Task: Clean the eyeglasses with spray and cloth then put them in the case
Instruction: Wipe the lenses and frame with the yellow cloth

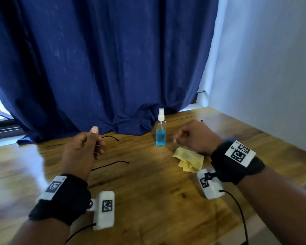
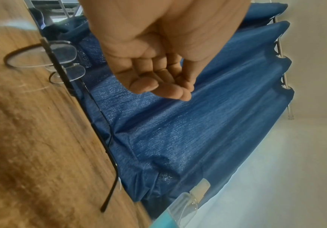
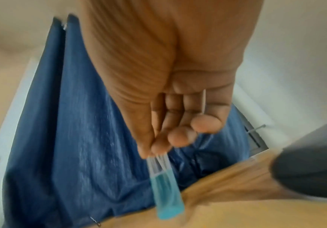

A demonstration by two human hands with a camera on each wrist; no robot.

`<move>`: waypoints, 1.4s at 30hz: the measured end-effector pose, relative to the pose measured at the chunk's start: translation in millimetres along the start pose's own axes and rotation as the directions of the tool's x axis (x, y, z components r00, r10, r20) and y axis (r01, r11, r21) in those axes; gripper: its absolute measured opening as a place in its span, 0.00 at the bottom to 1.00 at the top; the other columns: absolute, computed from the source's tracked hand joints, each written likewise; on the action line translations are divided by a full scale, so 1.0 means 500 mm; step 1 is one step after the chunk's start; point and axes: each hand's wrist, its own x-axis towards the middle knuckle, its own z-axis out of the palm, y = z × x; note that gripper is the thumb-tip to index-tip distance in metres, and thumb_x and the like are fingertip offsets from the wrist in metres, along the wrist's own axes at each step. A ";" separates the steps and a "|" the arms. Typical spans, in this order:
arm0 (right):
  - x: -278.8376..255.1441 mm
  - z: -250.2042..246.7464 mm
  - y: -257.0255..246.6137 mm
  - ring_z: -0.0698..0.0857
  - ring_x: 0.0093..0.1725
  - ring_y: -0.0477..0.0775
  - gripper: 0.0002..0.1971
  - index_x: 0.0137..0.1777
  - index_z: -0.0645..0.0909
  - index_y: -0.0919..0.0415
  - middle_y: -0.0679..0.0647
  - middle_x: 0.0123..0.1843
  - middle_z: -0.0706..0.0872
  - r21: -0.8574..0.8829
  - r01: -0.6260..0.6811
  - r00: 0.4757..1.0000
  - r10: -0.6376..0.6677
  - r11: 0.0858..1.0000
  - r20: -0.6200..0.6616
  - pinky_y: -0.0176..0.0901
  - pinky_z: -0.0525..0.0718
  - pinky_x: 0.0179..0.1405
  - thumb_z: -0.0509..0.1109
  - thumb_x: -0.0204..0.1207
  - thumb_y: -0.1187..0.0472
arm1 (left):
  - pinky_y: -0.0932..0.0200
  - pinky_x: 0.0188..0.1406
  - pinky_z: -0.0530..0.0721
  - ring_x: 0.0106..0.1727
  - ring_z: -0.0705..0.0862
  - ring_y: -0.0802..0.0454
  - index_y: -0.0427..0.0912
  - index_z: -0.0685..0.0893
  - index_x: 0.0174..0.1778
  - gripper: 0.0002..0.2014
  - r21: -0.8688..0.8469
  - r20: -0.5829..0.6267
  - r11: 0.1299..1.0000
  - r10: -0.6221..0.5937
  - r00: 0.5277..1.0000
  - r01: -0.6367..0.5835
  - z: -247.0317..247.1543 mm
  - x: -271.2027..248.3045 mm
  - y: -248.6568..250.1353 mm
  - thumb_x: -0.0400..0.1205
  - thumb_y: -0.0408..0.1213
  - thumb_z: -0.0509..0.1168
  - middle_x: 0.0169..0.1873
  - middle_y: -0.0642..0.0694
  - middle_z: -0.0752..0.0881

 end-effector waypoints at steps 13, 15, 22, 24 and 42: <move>0.035 -0.004 -0.005 0.88 0.42 0.40 0.07 0.37 0.91 0.49 0.41 0.39 0.91 -0.078 -0.056 0.974 0.071 0.995 0.215 0.38 0.86 0.46 0.78 0.77 0.56 | 0.56 0.32 0.79 0.28 0.81 0.57 0.40 0.84 0.37 0.20 -0.028 -0.010 1.000 -0.013 1.000 0.013 -0.012 0.001 0.016 0.88 0.50 0.62 0.31 0.46 0.88; 0.052 -0.011 -0.044 0.85 0.36 0.36 0.08 0.40 0.91 0.54 0.42 0.36 0.90 0.170 0.035 0.979 -0.068 0.985 0.193 0.34 0.82 0.42 0.77 0.80 0.55 | 0.59 0.31 0.79 0.30 0.83 0.56 0.42 0.86 0.39 0.19 -0.060 0.000 0.998 0.004 1.000 -0.004 -0.008 0.001 0.020 0.88 0.51 0.61 0.34 0.46 0.90; 0.080 0.074 -0.175 0.84 0.46 0.60 0.09 0.53 0.89 0.66 0.63 0.45 0.89 0.804 0.044 0.910 -0.357 0.593 0.213 0.46 0.84 0.45 0.70 0.83 0.61 | 0.70 0.53 0.83 0.57 0.87 0.68 0.59 0.82 0.67 0.25 0.031 0.191 0.995 0.085 0.978 -0.092 0.003 -0.006 0.024 0.76 0.65 0.70 0.60 0.58 0.89; 0.081 0.097 -0.189 0.86 0.51 0.62 0.09 0.54 0.88 0.64 0.63 0.49 0.89 0.872 -0.008 0.894 -0.387 0.490 0.226 0.54 0.84 0.54 0.70 0.82 0.60 | 0.60 0.54 0.88 0.57 0.88 0.63 0.66 0.80 0.68 0.29 0.059 0.218 0.997 0.031 0.975 -0.045 0.000 -0.005 0.016 0.71 0.68 0.71 0.60 0.59 0.88; 0.042 0.196 -0.195 0.90 0.65 0.56 0.17 0.68 0.86 0.59 0.55 0.64 0.92 0.855 -0.296 0.850 -0.292 0.425 0.439 0.56 0.87 0.68 0.74 0.80 0.60 | 0.46 0.45 0.93 0.44 0.93 0.42 0.51 0.85 0.64 0.19 -0.050 0.021 0.998 0.043 0.999 -0.042 -0.007 0.003 0.016 0.77 0.41 0.75 0.39 0.40 0.93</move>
